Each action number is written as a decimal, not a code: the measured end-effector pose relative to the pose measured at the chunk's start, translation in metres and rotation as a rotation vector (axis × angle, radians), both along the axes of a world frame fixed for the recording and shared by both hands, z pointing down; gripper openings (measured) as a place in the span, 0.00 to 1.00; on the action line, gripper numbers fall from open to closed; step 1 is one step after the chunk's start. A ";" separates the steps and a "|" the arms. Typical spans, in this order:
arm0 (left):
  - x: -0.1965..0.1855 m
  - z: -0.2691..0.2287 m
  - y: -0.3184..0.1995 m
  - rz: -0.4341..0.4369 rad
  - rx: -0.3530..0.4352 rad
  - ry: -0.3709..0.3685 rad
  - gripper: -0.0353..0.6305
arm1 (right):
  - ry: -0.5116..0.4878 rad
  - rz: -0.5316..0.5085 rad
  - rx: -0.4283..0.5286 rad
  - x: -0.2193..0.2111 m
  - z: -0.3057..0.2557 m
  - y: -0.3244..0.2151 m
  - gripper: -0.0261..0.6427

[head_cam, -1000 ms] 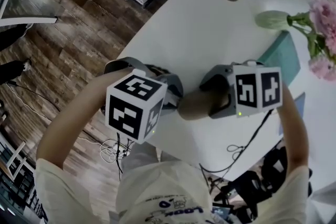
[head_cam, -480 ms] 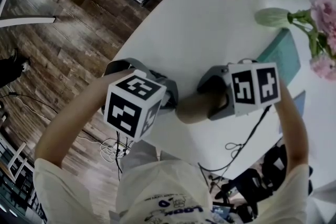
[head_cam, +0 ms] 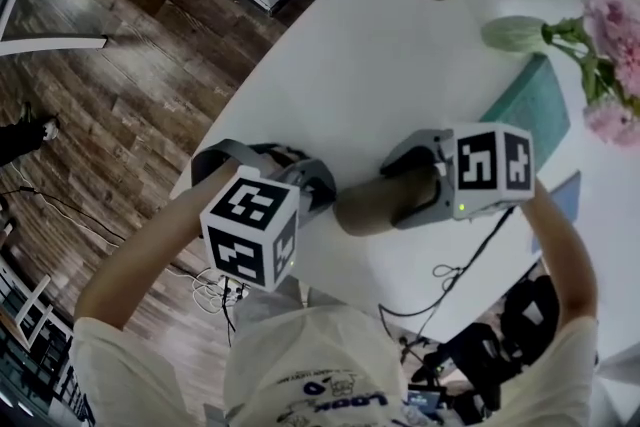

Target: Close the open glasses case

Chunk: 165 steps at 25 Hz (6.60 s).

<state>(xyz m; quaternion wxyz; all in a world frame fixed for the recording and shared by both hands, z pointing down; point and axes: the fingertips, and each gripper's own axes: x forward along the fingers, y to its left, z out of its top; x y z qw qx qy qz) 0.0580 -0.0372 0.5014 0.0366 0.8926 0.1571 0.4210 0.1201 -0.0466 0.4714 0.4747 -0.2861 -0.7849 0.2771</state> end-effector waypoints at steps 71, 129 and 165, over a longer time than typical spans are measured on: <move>-0.036 -0.001 0.043 -0.595 0.065 -0.004 0.06 | 0.271 1.596 -0.174 -0.052 0.020 -0.031 0.49; -0.107 -0.053 0.043 -1.441 -0.074 0.223 0.20 | -0.003 1.722 0.281 -0.055 -0.036 -0.003 0.47; -0.126 -0.194 0.027 -1.612 0.378 0.394 0.06 | -0.248 1.736 1.037 -0.032 -0.162 0.028 0.10</move>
